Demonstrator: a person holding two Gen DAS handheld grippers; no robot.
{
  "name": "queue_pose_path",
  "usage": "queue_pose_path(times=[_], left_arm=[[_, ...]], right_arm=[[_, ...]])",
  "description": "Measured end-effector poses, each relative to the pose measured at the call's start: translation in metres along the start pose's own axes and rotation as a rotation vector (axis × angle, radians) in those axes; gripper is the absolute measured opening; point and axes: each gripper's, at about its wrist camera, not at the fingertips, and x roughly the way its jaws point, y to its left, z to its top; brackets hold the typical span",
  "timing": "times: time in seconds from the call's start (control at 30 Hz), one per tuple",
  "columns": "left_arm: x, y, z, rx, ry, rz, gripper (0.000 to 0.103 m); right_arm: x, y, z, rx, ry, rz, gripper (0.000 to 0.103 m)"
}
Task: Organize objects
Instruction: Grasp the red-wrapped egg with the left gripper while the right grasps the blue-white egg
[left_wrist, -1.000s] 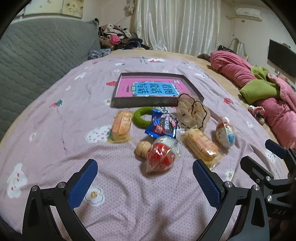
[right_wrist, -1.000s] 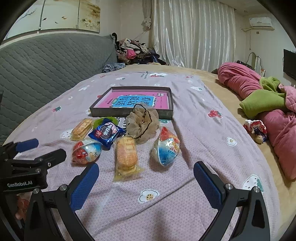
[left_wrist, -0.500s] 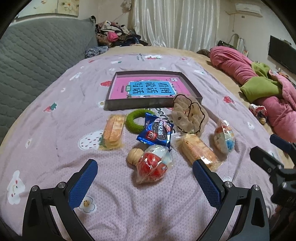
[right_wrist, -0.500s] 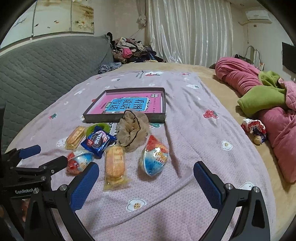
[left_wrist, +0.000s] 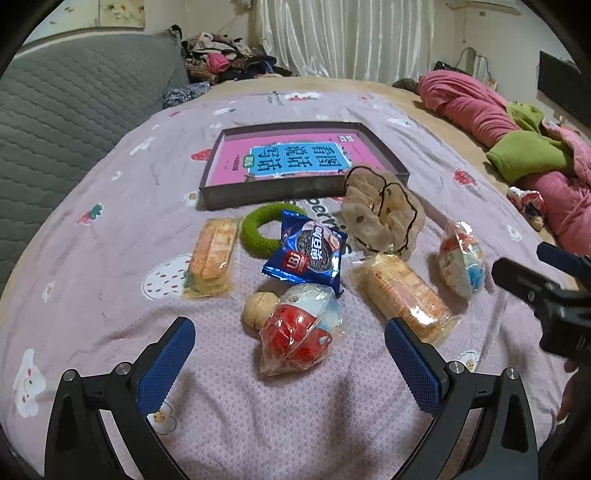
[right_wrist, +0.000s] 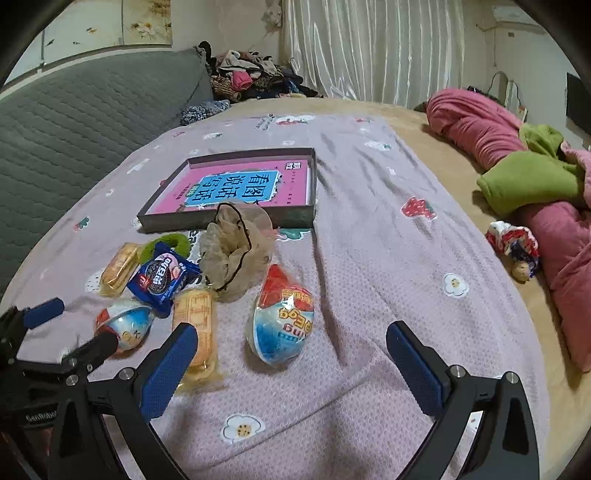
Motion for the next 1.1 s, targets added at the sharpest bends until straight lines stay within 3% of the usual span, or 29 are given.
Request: queue_pose_path(times=[0.6, 0.7, 0.77, 0.93, 0.97, 1.03, 1.07, 1.1], left_arm=[[0.034, 0.006, 0.004, 0.009, 0.051, -0.027, 0.098], [0.038, 0.005, 0.005, 0.015, 0.055, -0.029, 0.098], [0.04, 0.003, 0.006, 0.028, 0.055, -0.026, 0.098], [0.04, 0.0, 0.005, 0.054, 0.048, -0.025, 0.097], [0.04, -0.001, 0.005, 0.061, 0.047, -0.023, 0.096], [0.04, -0.003, 0.004, 0.075, 0.043, -0.022, 0.081], [0.042, -0.003, 0.004, 0.077, 0.05, -0.029, 0.067], [0.044, -0.003, 0.004, 0.072, 0.065, -0.043, 0.064]], right_arm=[[0.048, 0.003, 0.006, -0.001, 0.088, -0.049, 0.1], [0.055, 0.003, 0.008, 0.009, 0.096, -0.057, 0.096], [0.059, 0.002, 0.009, 0.019, 0.102, -0.062, 0.085], [0.069, 0.004, 0.007, 0.009, 0.128, -0.064, 0.077], [0.07, 0.005, 0.006, 0.005, 0.13, -0.065, 0.075], [0.071, 0.007, 0.006, 0.0, 0.127, -0.064, 0.072], [0.072, 0.009, 0.006, -0.004, 0.127, -0.064, 0.07], [0.072, 0.01, 0.006, -0.009, 0.127, -0.065, 0.069]])
